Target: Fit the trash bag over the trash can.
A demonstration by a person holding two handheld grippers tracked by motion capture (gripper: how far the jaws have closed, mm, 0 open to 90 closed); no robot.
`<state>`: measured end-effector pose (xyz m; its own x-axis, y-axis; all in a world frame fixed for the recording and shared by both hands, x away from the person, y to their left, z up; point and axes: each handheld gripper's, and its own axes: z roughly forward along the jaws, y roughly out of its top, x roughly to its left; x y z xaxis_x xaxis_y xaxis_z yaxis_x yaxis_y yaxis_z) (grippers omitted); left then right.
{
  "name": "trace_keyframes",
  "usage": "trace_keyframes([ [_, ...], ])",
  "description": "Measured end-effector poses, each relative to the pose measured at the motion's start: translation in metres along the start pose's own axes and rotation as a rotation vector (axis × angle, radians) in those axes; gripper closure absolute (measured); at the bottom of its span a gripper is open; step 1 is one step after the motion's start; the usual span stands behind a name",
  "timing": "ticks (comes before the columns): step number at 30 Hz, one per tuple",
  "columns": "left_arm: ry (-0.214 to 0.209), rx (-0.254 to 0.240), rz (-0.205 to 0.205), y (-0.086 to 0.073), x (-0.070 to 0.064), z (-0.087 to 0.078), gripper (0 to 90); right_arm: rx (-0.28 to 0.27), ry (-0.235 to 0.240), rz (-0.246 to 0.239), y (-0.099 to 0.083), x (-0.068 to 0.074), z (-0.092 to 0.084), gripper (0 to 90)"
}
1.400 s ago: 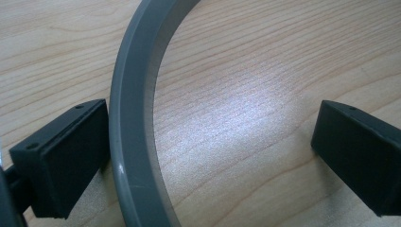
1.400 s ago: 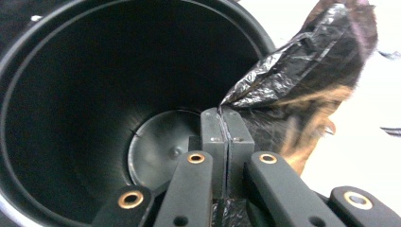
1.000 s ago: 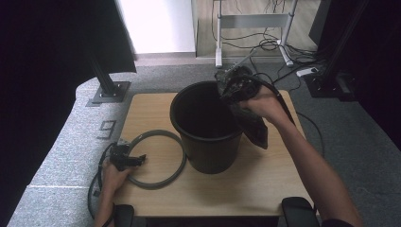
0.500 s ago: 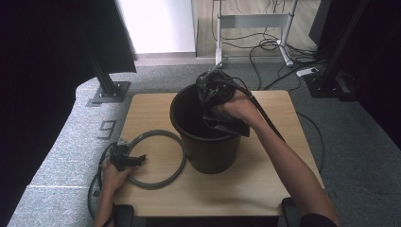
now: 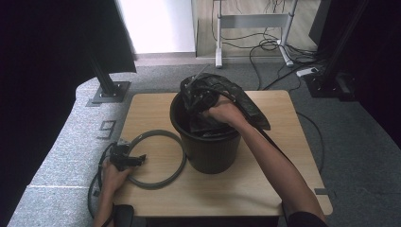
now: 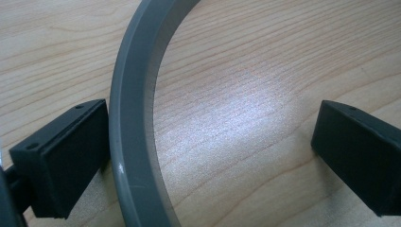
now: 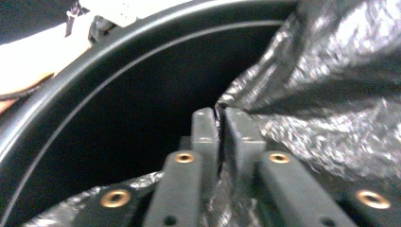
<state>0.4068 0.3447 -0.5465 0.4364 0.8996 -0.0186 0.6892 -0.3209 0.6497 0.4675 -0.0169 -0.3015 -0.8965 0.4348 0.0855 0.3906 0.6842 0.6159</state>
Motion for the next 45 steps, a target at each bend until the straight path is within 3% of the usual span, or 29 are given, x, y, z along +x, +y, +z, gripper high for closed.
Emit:
trace_keyframes([
  [1, 0.0, 0.0, 0.0, 0.0, 0.0, 0.0, 0.0, -0.02, -0.013, 0.004, 0.0, -0.001, -0.005, 66.7],
  [2, 0.0, 0.0, 0.0, 0.0, 0.0, 0.0, 0.0, -0.02, -0.013, 0.004, 0.0, -0.001, -0.005, 66.7],
  [3, 0.0, 0.001, 0.0, 0.0, 0.0, 0.0, 0.0, -0.026, -0.034, 0.009, -0.001, -0.004, -0.012, 58.3],
  [7, 0.0, 0.001, 0.001, 0.0, 0.0, 0.0, 0.0, -0.037, -0.081, 0.025, -0.008, -0.012, -0.03, 50.8],
  [12, 0.0, 0.002, 0.001, 0.0, 0.0, 0.0, 0.0, -0.045, -0.135, 0.04, -0.017, -0.021, -0.048, 48.4],
  [13, 0.0, 0.002, 0.001, 0.0, 0.0, 0.0, 0.0, -0.052, -0.166, 0.05, -0.023, -0.027, -0.057, 47.8],
  [16, 0.0, 0.002, 0.001, 0.0, 0.0, 0.0, 0.0, -0.05, -0.196, 0.06, -0.029, -0.032, -0.065, 47.1],
  [17, 0.0, 0.002, 0.001, 0.0, 0.0, 0.0, 0.0, -0.051, -0.23, 0.077, -0.035, -0.037, -0.071, 46.7],
  [23, 0.0, 0.002, 0.001, 0.0, 0.0, 0.0, 0.0, -0.089, -0.276, 0.129, -0.05, -0.05, -0.091, 46.1],
  [27, 0.0, 0.001, 0.001, 0.0, 0.0, 0.0, 0.0, -0.1, -0.309, 0.141, -0.054, -0.056, -0.098, 45.9],
  [29, 0.0, 0.001, 0.001, 0.0, 0.0, 0.0, 0.0, -0.101, -0.358, 0.163, -0.059, -0.064, -0.101, 45.5],
  [31, 0.0, 0.001, 0.001, 0.0, 0.0, 0.0, 0.0, -0.1, -0.362, 0.169, -0.06, -0.066, -0.1, 45.5],
  [34, 0.0, 0.002, 0.001, 0.0, 0.0, 0.0, 0.0, -0.085, -0.39, 0.183, -0.065, -0.073, -0.096, 49.8],
  [35, 0.0, 0.002, 0.001, 0.0, 0.0, 0.0, 0.0, -0.077, -0.4, 0.185, -0.068, -0.076, -0.094, 60.1],
  [36, 0.0, 0.002, 0.001, 0.0, 0.0, 0.0, 0.0, -0.077, -0.4, 0.185, -0.068, -0.076, -0.094, 60.1],
  [40, 0.0, 0.002, 0.001, 0.0, 0.0, 0.0, 0.0, -0.084, -0.387, 0.165, -0.069, -0.074, -0.095, 78.8],
  [41, 0.0, 0.002, 0.001, 0.0, 0.0, 0.0, 0.0, -0.076, -0.403, 0.154, -0.066, -0.07, -0.097, 82.9],
  [45, 0.0, 0.001, 0.001, 0.0, 0.0, 0.0, 0.0, -0.078, -0.401, 0.141, -0.06, -0.065, -0.103, 88.2],
])
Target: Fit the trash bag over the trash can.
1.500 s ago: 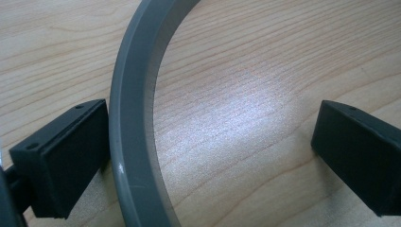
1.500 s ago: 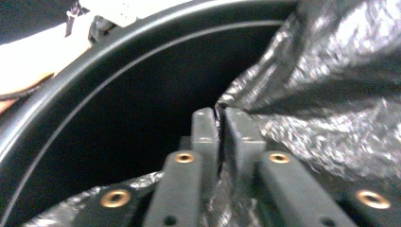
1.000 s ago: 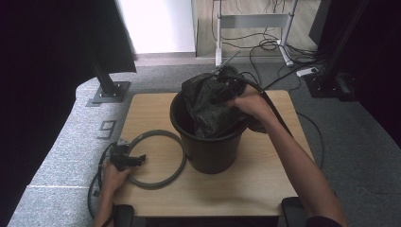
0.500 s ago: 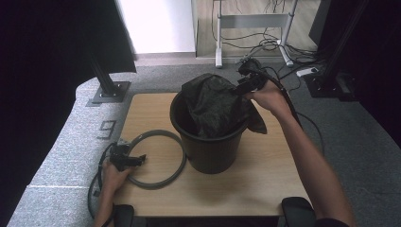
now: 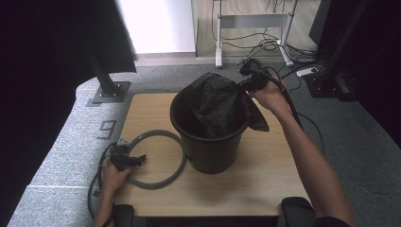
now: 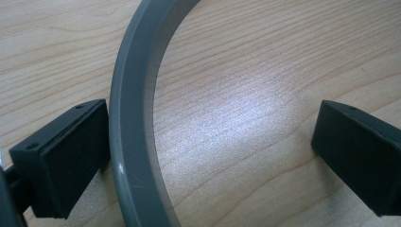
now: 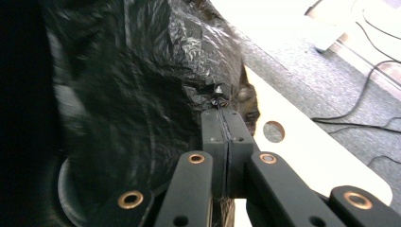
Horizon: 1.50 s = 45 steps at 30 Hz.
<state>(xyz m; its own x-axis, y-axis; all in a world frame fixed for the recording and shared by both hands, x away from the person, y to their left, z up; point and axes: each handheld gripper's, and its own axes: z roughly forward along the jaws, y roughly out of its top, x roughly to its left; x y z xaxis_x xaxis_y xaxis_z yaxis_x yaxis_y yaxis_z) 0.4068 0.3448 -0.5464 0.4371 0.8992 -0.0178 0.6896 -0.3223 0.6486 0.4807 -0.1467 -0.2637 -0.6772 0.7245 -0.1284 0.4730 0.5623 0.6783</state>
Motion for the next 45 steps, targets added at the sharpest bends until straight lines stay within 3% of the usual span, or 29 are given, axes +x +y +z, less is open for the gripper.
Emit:
trace_keyframes([
  [9, 0.0, 0.0, 0.0, 0.0, 0.0, 0.0, 0.0, -0.036, 0.133, -0.022, 0.019, 0.022, -0.005, 88.0],
  [20, -0.002, 0.0, 0.001, 0.0, 0.0, 0.0, 0.0, -0.002, 0.253, -0.074, 0.031, 0.055, 0.024, 86.5],
  [23, -0.002, 0.0, 0.002, 0.0, 0.0, 0.0, 0.0, -0.003, 0.262, -0.075, 0.032, 0.056, 0.025, 77.5],
  [24, -0.002, 0.001, 0.002, 0.0, 0.0, 0.0, 0.0, -0.041, 0.269, -0.058, 0.034, 0.051, 0.022, 65.3],
  [26, -0.002, 0.001, 0.002, 0.0, 0.0, 0.0, 0.0, -0.051, 0.264, -0.051, 0.035, 0.049, 0.02, 60.3],
  [28, -0.003, 0.001, 0.003, 0.0, 0.0, 0.0, 0.0, -0.1, 0.209, -0.012, 0.037, 0.034, 0.014, 48.1],
  [29, -0.003, 0.001, 0.003, 0.0, 0.0, 0.0, 0.0, -0.1, 0.209, -0.012, 0.037, 0.034, 0.014, 48.1],
  [30, -0.004, 0.001, 0.005, 0.0, 0.0, 0.0, 0.0, -0.086, 0.152, 0.008, 0.036, 0.024, 0.014, 45.3],
  [31, -0.004, 0.001, 0.005, 0.0, 0.0, 0.0, 0.0, -0.086, 0.152, 0.008, 0.036, 0.024, 0.014, 45.3],
  [32, -0.005, 0.001, 0.006, 0.0, 0.0, 0.0, 0.0, -0.054, 0.085, 0.01, 0.032, 0.012, 0.016, 44.8],
  [35, -0.005, 0.0, 0.009, 0.0, 0.0, 0.0, 0.0, -0.032, 0.043, 0.018, 0.027, 0.001, 0.017, 43.8],
  [36, -0.006, 0.0, 0.01, 0.001, 0.0, 0.001, 0.0, -0.033, 0.035, 0.026, 0.022, -0.006, 0.017, 44.5],
  [39, -0.006, 0.0, 0.008, 0.001, 0.0, 0.001, 0.0, -0.031, 0.046, 0.024, 0.018, -0.009, 0.018, 50.0],
  [42, -0.006, 0.0, 0.008, 0.001, 0.0, 0.001, 0.0, -0.007, 0.063, 0.009, 0.013, -0.008, 0.02, 61.3],
  [45, -0.005, -0.001, 0.008, 0.001, 0.0, 0.001, 0.0, 0.008, 0.045, -0.01, 0.009, -0.004, 0.021, 67.6],
])
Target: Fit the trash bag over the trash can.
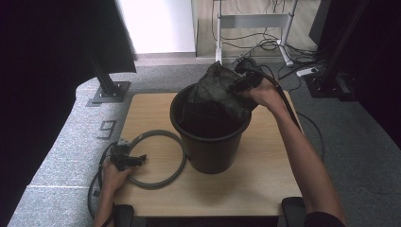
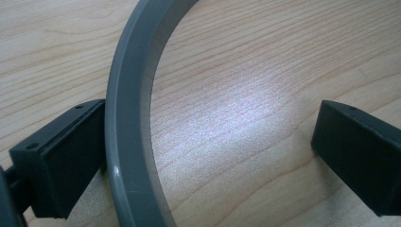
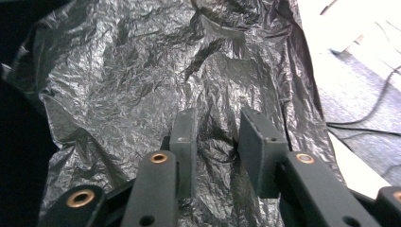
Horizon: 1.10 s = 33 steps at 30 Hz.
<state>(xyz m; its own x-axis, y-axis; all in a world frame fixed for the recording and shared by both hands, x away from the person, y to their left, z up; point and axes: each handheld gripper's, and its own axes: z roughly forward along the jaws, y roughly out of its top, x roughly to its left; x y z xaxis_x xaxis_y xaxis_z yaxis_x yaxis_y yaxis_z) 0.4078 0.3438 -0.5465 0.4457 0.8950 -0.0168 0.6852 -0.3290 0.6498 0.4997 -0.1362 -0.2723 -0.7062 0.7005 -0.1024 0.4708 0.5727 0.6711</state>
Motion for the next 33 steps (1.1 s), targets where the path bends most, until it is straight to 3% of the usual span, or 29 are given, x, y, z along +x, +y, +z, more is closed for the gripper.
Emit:
trace_keyframes([
  [8, -0.001, -0.001, 0.0, 0.0, 0.0, 0.0, 0.0, 0.034, -0.021, -0.003, -0.018, 0.0, -0.003, 73.7],
  [9, 0.0, 0.0, 0.0, 0.0, 0.0, 0.0, 0.0, 0.015, -0.041, -0.011, -0.021, 0.002, -0.008, 75.9],
  [13, 0.0, 0.001, 0.0, 0.0, 0.0, 0.0, 0.0, -0.028, -0.046, 0.001, -0.022, 0.003, -0.017, 81.8],
  [18, 0.0, 0.001, 0.001, 0.0, 0.0, 0.0, 0.0, -0.054, 0.016, 0.004, -0.017, 0.008, -0.023, 85.7],
  [22, 0.0, 0.001, 0.0, 0.0, 0.0, 0.0, 0.0, -0.021, 0.059, -0.024, -0.016, 0.019, -0.013, 84.5],
  [24, 0.0, 0.001, 0.001, 0.001, -0.001, 0.0, 0.0, -0.016, 0.057, -0.032, -0.015, 0.021, -0.009, 79.2],
  [25, 0.0, 0.001, 0.001, 0.001, -0.001, 0.0, 0.0, -0.047, 0.058, -0.014, -0.012, 0.019, -0.012, 68.8],
  [26, 0.0, 0.001, 0.001, 0.001, -0.001, 0.0, 0.0, -0.047, 0.058, -0.014, -0.012, 0.019, -0.012, 68.8],
  [27, -0.001, 0.001, 0.001, 0.001, 0.0, 0.0, 0.0, -0.064, 0.031, -0.007, -0.008, 0.017, -0.015, 60.2],
  [28, -0.001, 0.001, 0.001, 0.001, 0.0, 0.0, 0.0, -0.064, 0.031, -0.007, -0.008, 0.017, -0.015, 60.2],
  [29, -0.001, 0.001, 0.002, 0.001, 0.0, 0.0, 0.0, -0.083, -0.006, -0.01, -0.002, 0.015, -0.016, 52.1],
  [33, -0.001, 0.001, 0.002, 0.001, 0.0, 0.0, 0.0, -0.1, -0.044, -0.018, 0.006, 0.011, -0.013, 46.5],
])
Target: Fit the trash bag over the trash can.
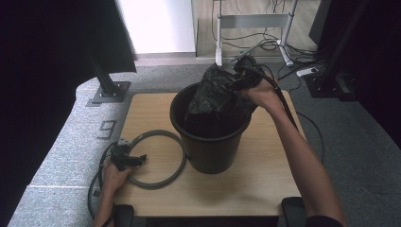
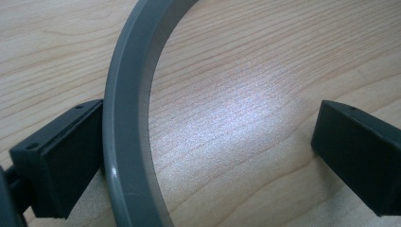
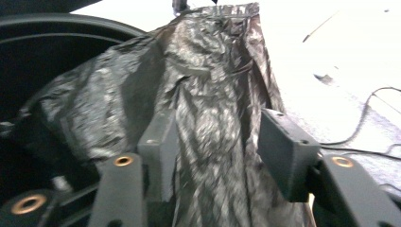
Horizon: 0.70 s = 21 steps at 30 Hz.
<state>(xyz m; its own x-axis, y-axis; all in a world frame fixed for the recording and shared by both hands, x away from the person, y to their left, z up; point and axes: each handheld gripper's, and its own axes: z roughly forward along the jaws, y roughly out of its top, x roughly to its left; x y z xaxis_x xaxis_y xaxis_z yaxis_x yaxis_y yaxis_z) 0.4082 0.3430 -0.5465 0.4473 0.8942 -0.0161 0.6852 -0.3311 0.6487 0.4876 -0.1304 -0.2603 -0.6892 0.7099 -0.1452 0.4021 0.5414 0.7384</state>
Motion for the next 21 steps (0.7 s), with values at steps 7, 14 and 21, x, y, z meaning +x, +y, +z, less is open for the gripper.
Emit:
trace_keyframes([
  [7, 0.0, 0.0, 0.0, 0.0, 0.0, 0.0, 0.0, 0.098, 0.004, 0.002, -0.007, -0.007, 0.027, 58.8],
  [14, -0.001, -0.001, 0.0, 0.0, 0.0, 0.0, 0.0, 0.151, 0.055, 0.042, -0.031, -0.015, 0.025, 68.3],
  [21, -0.001, 0.0, 0.001, 0.0, 0.0, 0.0, 0.0, 0.07, 0.044, 0.051, -0.017, -0.014, 0.004, 45.4],
])
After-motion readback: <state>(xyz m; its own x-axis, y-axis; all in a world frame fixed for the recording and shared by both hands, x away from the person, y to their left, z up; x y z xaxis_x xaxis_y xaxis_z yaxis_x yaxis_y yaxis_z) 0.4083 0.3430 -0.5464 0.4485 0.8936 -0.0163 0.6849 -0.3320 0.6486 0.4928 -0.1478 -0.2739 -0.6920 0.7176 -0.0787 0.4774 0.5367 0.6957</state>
